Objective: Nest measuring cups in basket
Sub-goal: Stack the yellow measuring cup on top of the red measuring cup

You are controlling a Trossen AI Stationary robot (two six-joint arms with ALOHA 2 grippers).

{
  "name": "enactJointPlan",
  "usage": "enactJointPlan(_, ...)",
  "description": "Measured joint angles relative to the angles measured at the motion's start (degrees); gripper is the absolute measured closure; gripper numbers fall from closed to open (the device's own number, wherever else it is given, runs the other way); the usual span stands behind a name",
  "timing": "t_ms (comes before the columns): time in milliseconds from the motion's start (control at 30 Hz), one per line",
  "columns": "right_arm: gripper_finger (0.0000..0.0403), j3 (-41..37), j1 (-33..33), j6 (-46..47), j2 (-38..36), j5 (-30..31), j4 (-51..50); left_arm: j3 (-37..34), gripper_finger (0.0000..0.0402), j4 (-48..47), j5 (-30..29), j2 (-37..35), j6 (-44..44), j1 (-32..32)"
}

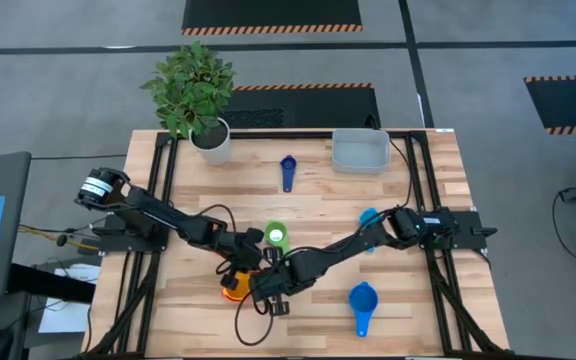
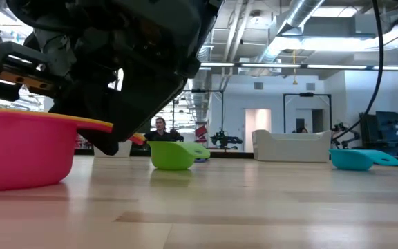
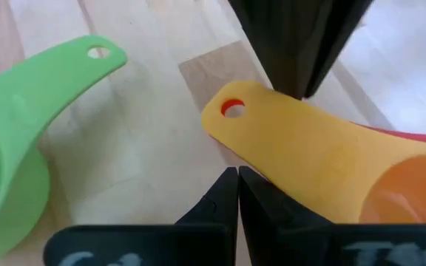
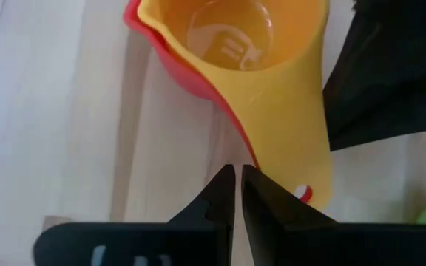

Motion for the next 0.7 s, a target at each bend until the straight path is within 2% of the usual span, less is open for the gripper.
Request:
enactJointPlan(233, 0.0352, 0.1, 1.5, -5.1, -1.7, -1.2, -1.1, 0.0, 0.0402, 0.1, -0.6, 0.0, 1.1, -1.0)
enactJointPlan(400, 0.0352, 0.1, 2.3, -4.5, -5.5, 3.3, -5.6, 0.1, 0.0402, 1.0, -3.5, -0.4, 1.6, -0.9)
enactJointPlan(567, 0.0352, 0.1, 0.7, -2.6, -10.3, 10.3, -14.4, 0.1, 0.0401, 3.0, 1.6, -0.4, 1.7, -0.9)
enactJointPlan(700, 0.0352, -0.8, -0.8, -1.4, -14.0, 14.3, -16.6, 0.1, 0.0402, 3.4, 5.3, -0.4, 1.2, -1.8)
